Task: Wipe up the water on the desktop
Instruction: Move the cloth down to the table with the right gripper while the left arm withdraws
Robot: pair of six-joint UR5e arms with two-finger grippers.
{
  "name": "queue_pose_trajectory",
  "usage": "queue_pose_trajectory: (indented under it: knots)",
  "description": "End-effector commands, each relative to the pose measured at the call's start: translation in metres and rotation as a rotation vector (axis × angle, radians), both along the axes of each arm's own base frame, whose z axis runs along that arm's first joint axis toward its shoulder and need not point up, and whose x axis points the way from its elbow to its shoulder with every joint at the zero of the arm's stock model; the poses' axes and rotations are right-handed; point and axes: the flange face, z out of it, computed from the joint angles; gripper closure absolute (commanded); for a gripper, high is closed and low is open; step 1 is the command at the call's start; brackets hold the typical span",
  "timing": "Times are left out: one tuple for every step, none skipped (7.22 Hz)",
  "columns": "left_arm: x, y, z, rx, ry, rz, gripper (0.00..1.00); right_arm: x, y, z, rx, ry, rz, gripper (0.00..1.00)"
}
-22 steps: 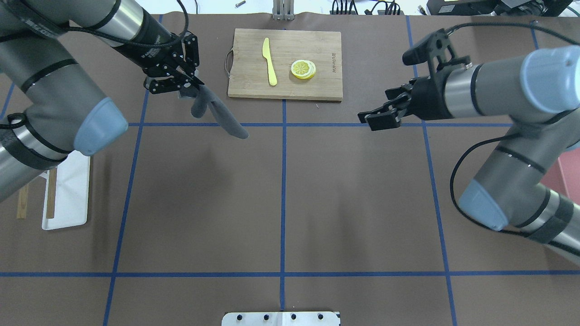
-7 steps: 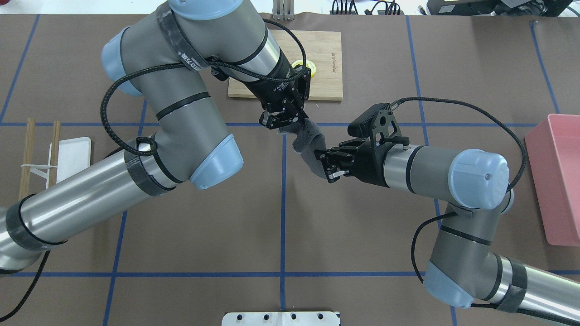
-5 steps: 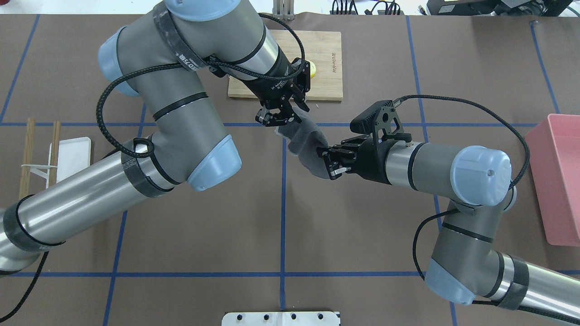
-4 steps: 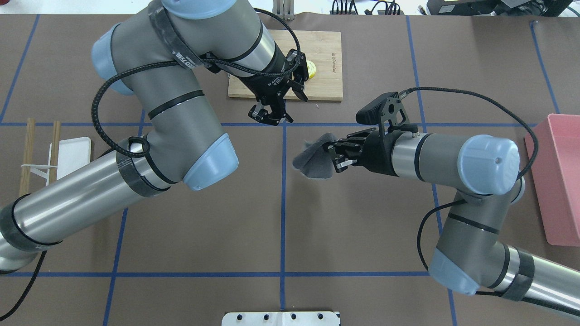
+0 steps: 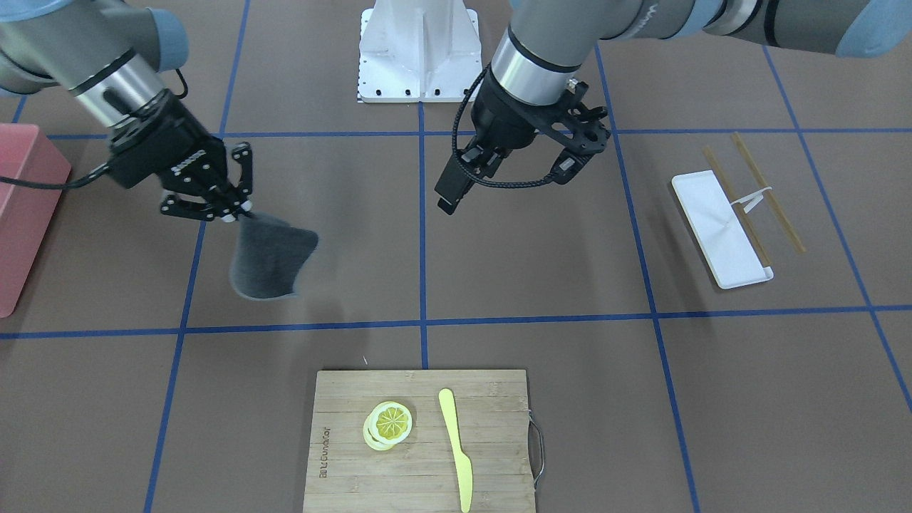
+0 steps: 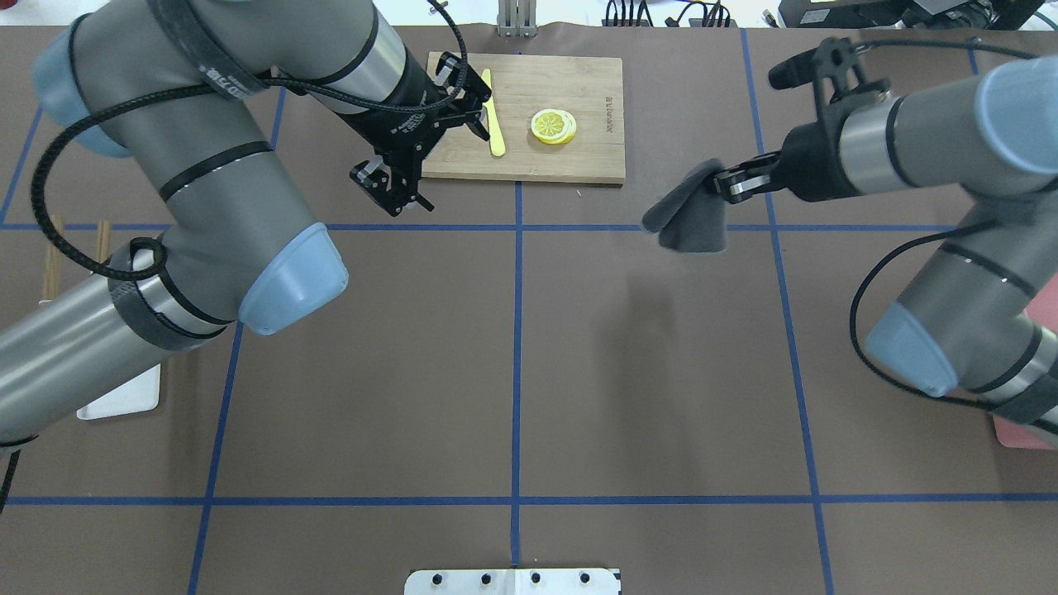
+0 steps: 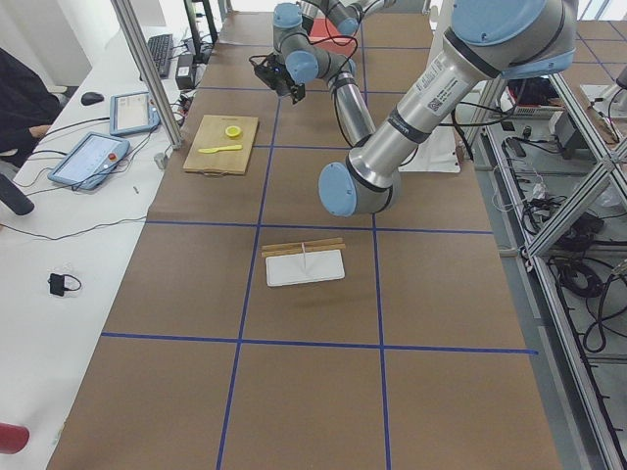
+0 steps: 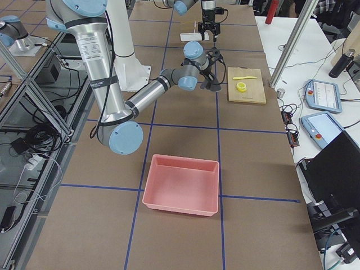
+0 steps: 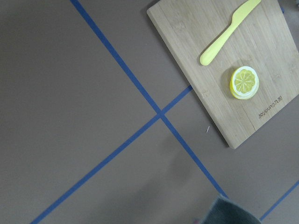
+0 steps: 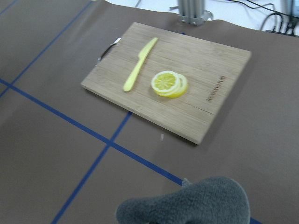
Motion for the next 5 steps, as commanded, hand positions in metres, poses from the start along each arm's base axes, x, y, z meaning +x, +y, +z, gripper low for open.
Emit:
queue_pose_trajectory:
  knots:
    - [-0.033, 0.001, 0.037, 0.066, -0.045, 0.012, 0.01, 0.098, -0.023, 0.081, -0.142, 0.157, -0.016, 1.00]
    - [-0.049, -0.001, 0.048, 0.088, -0.058, 0.007, 0.01, 0.156, -0.029, 0.108, -0.219, 0.183, -0.011, 1.00]
    - [-0.062, 0.006, 0.066, 0.119, -0.074, 0.022, 0.01, 0.183, -0.027, 0.123, -0.279, 0.181, -0.021, 1.00]
    - [-0.071, 0.016, 0.077, 0.161, -0.085, 0.048, 0.01, 0.168, -0.020, 0.137, -0.297, 0.207, -0.049, 1.00]
    - [-0.083, 0.013, 0.093, 0.161, -0.104, 0.043, 0.01, 0.123, -0.012, 0.147, -0.314, 0.256, -0.116, 1.00]
